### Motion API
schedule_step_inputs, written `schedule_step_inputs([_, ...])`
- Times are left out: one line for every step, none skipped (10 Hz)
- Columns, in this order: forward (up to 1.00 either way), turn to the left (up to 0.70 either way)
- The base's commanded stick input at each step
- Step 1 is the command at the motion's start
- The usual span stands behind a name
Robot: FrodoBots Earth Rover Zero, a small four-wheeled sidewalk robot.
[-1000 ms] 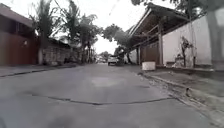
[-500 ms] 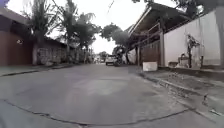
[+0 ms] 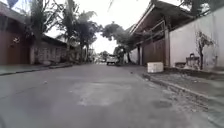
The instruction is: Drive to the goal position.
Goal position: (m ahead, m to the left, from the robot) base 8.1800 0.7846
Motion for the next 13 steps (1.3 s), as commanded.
schedule_step_inputs([1.0,0.0])
schedule_step_inputs([1.0,0.04])
schedule_step_inputs([1.0,0.0])
schedule_step_inputs([1.0,0.0])
schedule_step_inputs([1.0,0.0])
schedule_step_inputs([1.0,0.0])
schedule_step_inputs([1.0,0.03])
schedule_step_inputs([1.0,0.0])
schedule_step_inputs([1.0,0.0])
schedule_step_inputs([1.0,0.0])
schedule_step_inputs([1.0,0.02])
schedule_step_inputs([1.0,0.02])
schedule_step_inputs([1.0,0.0])
